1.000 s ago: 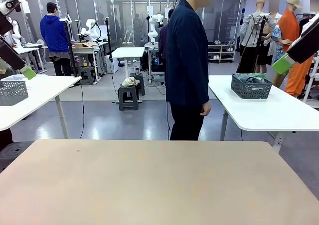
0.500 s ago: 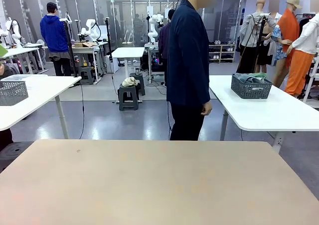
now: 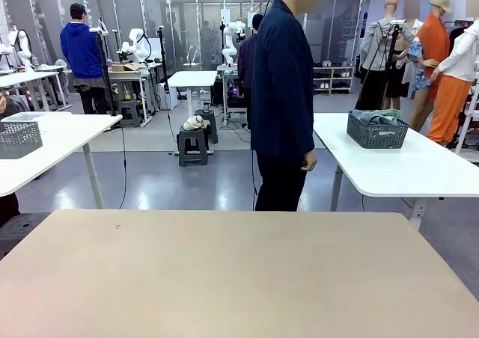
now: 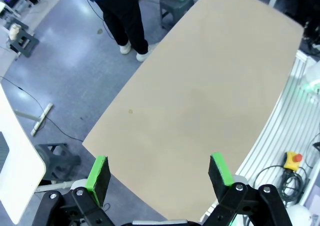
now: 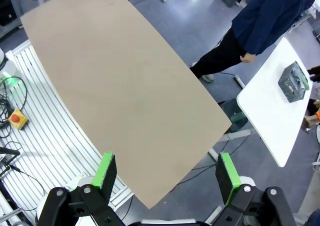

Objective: Fold the towels and place them in the basket.
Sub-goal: When a person lays out a Towel with hook on the table, fold it in half twice.

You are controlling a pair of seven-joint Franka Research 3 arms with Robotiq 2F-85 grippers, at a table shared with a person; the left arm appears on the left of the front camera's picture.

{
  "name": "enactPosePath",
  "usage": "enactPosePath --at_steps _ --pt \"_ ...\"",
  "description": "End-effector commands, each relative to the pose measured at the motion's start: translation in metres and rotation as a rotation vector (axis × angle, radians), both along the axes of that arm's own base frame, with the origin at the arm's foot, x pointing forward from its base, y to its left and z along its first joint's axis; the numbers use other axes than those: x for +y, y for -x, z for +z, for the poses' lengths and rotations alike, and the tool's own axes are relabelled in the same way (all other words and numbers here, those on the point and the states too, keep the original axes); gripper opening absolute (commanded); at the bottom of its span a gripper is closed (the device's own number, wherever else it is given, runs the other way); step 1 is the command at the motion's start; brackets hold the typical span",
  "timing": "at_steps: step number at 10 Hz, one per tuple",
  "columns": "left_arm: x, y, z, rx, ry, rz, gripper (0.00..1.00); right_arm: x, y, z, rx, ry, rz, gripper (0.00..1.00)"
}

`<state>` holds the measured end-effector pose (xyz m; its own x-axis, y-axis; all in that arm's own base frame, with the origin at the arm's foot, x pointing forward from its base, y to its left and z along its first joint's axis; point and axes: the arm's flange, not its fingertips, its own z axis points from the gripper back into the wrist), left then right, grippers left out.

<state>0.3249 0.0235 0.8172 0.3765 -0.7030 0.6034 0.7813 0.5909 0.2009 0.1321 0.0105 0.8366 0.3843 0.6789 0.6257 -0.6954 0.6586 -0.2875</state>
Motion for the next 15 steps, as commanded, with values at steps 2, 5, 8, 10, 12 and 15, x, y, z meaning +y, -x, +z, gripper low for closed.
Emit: enactPosePath --at_steps 2,5,8,10,12,15 --pt "0.009 0.007 0.014 0.014 -0.001 -0.053 1.0 -0.014 0.017 0.007 0.014 -0.018 0.062 1.0" --pt "0.01 0.016 0.015 0.037 -0.006 -0.098 1.0 -0.021 0.024 0.012 0.008 -0.031 0.061 1.0" --pt "0.004 0.025 0.009 0.043 -0.003 -0.107 1.0 -0.022 0.023 0.014 0.007 -0.035 0.066 1.0" --pt "0.003 0.02 0.01 0.04 -0.004 -0.08 1.0 -0.017 0.016 0.009 0.007 -0.036 0.031 1.0" --pt "0.003 0.02 0.01 0.04 -0.004 -0.08 1.0 -0.017 0.016 0.009 0.007 -0.036 0.031 1.0" --pt "0.003 0.02 0.01 0.04 -0.004 -0.08 1.0 -0.017 0.016 0.009 0.007 -0.036 0.031 1.0"
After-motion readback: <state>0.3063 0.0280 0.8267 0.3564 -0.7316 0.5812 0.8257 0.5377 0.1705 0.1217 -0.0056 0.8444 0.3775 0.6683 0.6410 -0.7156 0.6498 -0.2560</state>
